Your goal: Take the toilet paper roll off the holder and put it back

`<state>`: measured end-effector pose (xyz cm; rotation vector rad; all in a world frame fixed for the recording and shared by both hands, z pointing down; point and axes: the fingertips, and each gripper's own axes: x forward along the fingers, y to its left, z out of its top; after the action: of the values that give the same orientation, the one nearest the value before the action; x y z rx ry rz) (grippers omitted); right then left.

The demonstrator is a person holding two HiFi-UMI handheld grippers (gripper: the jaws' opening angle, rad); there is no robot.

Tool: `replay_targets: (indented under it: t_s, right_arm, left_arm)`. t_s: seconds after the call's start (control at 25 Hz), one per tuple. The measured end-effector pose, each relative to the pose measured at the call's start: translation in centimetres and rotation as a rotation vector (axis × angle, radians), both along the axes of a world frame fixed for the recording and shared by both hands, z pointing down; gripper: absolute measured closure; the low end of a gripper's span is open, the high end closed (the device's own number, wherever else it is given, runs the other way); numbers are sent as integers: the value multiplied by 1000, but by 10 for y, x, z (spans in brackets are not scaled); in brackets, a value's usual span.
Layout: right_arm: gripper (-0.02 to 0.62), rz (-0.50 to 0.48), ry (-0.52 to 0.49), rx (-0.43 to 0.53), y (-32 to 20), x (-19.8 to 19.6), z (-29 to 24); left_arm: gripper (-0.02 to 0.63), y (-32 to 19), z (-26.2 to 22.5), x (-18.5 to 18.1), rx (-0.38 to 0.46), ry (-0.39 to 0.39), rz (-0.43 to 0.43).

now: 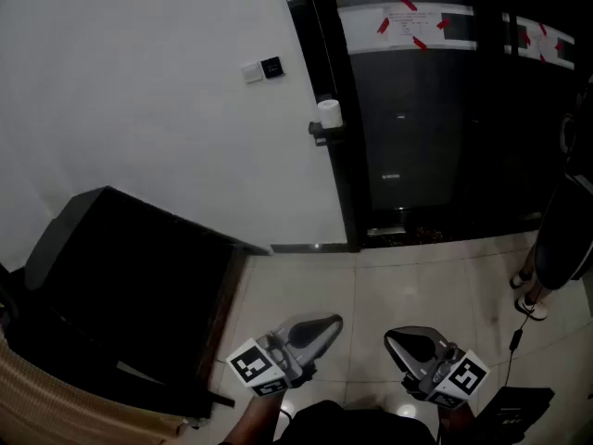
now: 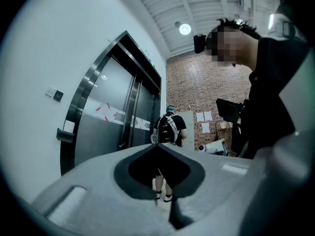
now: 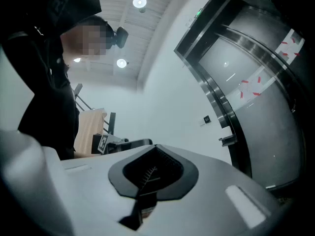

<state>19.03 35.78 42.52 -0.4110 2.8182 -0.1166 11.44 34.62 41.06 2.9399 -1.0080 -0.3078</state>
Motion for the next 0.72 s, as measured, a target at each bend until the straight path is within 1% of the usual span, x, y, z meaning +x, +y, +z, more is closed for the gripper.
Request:
replay_targets:
  t_s: [0.16,0.36,0.52,0.72]
  right_arm:
    - [597,2,10,-5,-8,-2,3]
    - [597,-5,32,1,-28,-13,6]
    - [597,25,50,-7,-65,-28,2]
    - [597,61,93,-1,-136,-58,7]
  left_arm:
    - [611,-7,-3,6,34,-49,9]
    - [611,-29,-1,-2,42,-49,-1]
    - [611,-68,-6,-19,46,-25,18]
    - [611,-139,-12,-47,76,17,74]
